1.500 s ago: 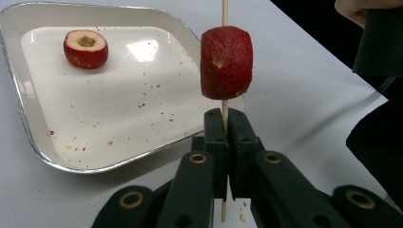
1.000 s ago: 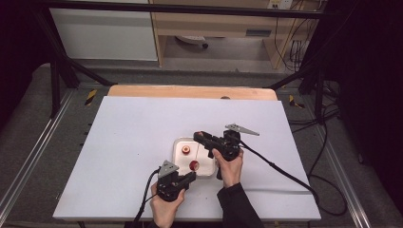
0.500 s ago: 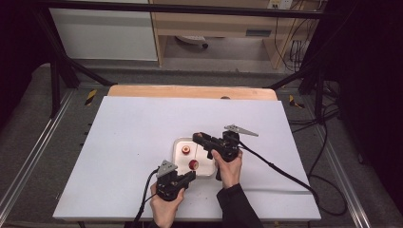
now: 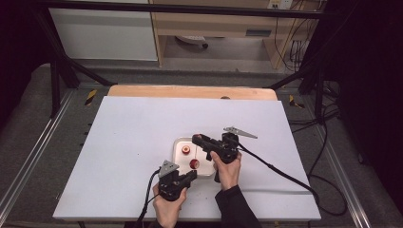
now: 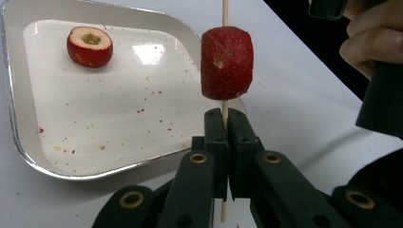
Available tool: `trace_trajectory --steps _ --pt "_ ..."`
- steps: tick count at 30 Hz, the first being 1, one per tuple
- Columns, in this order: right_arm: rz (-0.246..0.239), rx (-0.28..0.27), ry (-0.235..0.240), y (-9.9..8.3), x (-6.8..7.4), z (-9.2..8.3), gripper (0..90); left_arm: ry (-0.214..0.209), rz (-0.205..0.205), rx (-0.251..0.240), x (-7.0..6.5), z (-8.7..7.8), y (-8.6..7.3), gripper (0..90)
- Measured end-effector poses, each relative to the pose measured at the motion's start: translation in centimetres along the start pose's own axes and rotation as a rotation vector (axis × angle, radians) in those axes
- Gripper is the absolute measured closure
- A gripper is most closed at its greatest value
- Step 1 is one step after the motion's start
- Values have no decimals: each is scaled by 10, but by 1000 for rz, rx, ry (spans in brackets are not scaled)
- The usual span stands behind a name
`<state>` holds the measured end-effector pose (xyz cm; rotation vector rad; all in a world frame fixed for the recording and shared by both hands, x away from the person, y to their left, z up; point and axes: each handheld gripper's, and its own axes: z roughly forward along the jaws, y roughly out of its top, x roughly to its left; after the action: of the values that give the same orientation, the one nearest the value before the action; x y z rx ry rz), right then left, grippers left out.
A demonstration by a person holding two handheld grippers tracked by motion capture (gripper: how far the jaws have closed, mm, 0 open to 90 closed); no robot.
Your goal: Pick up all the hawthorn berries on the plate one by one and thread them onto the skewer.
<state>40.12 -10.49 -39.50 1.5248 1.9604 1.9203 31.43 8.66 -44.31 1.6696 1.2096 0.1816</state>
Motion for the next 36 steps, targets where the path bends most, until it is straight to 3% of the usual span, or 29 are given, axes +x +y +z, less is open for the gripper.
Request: trace_trajectory --steps 6,17,23,36 --pt "7 4 -6 -3 0 0 607 -7 -23 -13 1 2 2 883" --pt "4 37 2 -11 0 1 608 -12 -22 -6 8 3 10 884" --pt "6 75 8 -15 1 2 609 -11 -14 -15 11 3 16 884" --pt "-27 92 1 -19 1 2 606 -19 33 11 15 6 17 883"
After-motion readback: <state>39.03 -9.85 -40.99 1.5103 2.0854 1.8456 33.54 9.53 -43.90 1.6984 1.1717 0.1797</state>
